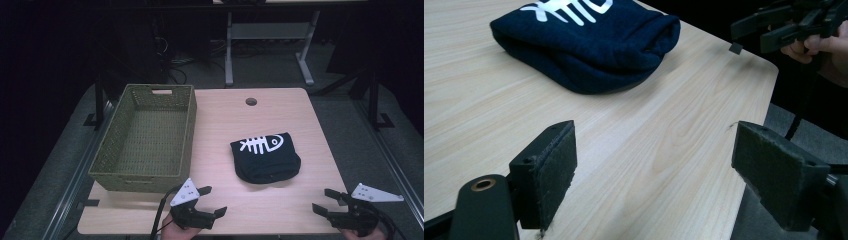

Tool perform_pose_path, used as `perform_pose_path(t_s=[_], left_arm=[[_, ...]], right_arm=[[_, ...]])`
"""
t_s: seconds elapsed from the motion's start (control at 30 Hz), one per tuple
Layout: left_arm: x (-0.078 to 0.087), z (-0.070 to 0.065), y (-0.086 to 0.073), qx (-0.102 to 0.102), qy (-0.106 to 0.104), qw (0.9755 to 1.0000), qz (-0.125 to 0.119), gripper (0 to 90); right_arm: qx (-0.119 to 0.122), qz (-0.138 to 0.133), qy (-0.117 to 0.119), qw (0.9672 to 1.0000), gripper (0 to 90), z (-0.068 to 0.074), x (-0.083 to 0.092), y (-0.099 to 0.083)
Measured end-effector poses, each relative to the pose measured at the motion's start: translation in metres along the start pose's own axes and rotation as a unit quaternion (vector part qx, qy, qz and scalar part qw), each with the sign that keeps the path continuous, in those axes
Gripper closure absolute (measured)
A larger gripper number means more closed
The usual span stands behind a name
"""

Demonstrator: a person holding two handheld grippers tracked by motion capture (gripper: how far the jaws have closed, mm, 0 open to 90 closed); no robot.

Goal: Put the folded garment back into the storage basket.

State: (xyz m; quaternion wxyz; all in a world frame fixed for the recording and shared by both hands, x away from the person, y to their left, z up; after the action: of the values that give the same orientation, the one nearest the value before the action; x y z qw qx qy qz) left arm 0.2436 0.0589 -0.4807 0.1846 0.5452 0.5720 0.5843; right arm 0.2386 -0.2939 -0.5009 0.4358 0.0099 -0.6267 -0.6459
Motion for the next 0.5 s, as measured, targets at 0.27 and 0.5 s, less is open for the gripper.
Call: perform_pose_path(t_s=[0.27,0.5], left_arm=[[-0.012,-0.007,0.007,-0.001,0.000,1.0000,-0.007,17.7],[-0.020,-0.007,0.024,-0.006,0.004,0.9998,-0.017,17.8]], right_arm=[[0.002,-0.004,0.013,0.9999,19.4,-0.004,0.002,0.010],[0.016,-0.007,0.010,0.9998,19.6,-0.007,0.002,0.027]])
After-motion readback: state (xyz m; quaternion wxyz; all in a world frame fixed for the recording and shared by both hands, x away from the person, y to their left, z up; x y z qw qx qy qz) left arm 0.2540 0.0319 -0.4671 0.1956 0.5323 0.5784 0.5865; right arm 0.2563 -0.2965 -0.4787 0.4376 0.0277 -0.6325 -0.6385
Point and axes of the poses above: each handheld gripper's, and its own axes: x roughly backward along the jaws, y roughly out of its top, z roughly to its left, the point moved 8 cm from there along -x, roughly forward along the jaws, and after that the axes turned 5 degrees about -y, right-handed, at the moved point
